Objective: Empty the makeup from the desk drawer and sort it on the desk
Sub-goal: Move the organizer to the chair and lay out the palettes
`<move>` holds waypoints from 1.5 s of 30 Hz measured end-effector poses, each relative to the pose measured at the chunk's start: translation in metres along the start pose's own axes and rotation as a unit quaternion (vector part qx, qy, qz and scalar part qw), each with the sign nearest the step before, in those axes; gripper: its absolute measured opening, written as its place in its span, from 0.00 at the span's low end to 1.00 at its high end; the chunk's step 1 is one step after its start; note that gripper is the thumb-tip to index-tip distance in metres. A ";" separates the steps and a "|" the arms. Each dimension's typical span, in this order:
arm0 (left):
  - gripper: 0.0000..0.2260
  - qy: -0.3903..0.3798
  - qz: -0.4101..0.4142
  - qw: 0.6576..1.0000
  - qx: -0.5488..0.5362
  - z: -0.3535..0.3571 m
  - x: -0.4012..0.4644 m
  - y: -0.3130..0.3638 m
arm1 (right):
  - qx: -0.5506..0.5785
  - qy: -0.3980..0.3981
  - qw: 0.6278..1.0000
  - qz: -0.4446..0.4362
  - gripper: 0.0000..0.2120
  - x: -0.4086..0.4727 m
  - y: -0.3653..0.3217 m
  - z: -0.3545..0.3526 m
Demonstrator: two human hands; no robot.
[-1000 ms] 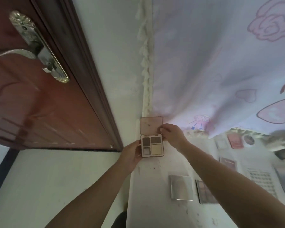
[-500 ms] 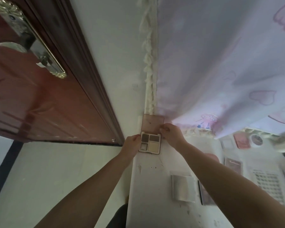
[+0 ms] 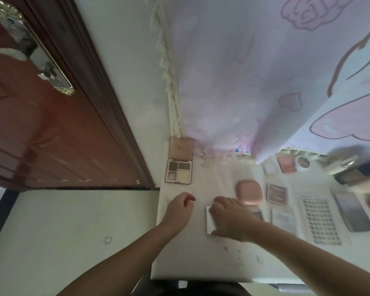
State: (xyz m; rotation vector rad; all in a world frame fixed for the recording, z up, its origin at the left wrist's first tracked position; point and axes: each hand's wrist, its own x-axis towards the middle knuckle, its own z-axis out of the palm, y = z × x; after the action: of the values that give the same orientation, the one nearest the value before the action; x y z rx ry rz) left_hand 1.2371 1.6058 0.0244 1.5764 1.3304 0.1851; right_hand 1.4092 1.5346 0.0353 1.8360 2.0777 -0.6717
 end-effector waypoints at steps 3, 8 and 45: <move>0.14 -0.102 -0.008 0.993 0.062 0.026 -0.012 0.003 | -0.058 0.032 0.998 -0.011 0.29 -0.009 -0.005 0.027; 0.12 -0.088 -0.103 0.981 -0.138 0.023 -0.015 0.015 | 0.095 0.163 0.982 -0.019 0.10 -0.010 -0.010 0.018; 0.24 -0.263 -0.122 0.802 -0.522 -0.011 0.024 0.075 | 0.392 0.170 0.903 -0.054 0.15 0.003 0.028 -0.107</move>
State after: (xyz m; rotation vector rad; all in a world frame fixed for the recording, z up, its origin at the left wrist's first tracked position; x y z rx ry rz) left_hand 1.2868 1.6413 0.0749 0.4385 0.7197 0.2381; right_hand 1.4463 1.5950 0.1202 2.3906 2.3368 -1.4817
